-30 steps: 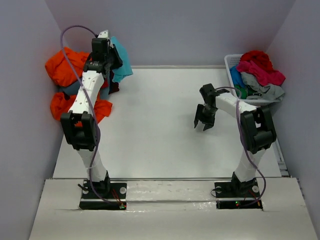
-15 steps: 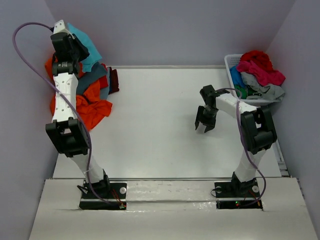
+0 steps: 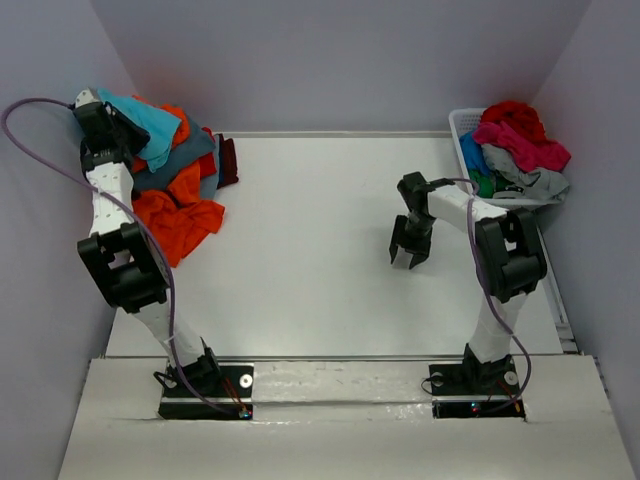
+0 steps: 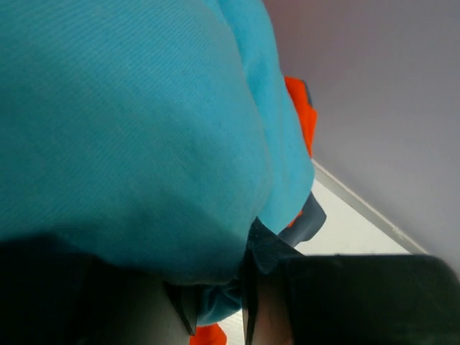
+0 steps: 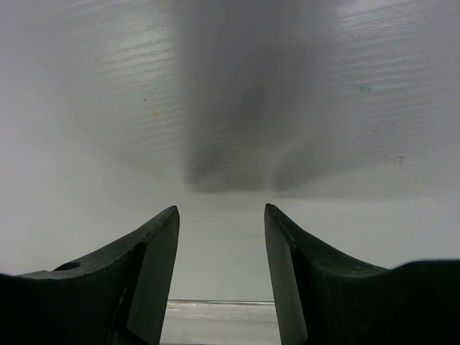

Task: Fold and stack the t-shirts
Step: Move the square-folded T-shirt to the corner of the board.

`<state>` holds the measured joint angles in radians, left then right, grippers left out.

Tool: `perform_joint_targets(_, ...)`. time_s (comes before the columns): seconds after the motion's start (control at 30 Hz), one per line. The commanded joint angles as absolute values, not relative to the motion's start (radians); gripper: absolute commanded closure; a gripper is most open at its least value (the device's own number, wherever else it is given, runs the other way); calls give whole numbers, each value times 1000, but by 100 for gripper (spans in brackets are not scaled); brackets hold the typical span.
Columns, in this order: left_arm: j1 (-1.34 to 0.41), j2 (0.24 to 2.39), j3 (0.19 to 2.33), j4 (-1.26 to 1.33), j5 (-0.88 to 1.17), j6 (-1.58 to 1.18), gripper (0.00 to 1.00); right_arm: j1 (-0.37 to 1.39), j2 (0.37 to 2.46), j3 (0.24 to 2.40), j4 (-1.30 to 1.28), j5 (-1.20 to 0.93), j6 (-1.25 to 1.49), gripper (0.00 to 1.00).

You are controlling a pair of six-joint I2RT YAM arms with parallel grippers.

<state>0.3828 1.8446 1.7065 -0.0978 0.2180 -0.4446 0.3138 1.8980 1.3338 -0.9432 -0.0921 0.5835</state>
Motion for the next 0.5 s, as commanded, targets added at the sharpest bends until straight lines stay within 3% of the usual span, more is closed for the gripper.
perform_joint_targets(0.0, 380, 1856, 1686, -40, 298, -505, 51, 318, 1917, 1393, -976, -104, 584, 43)
perform_joint_targets(0.07, 380, 1871, 1683, -60, 296, -520, 32, 318, 1927, 1410, -980, -107, 578, 43)
perform_joint_targets(0.47, 370, 1757, 1710, -221, 79, -494, 1, 318, 1944, 1399, -948, -147, 545, 43)
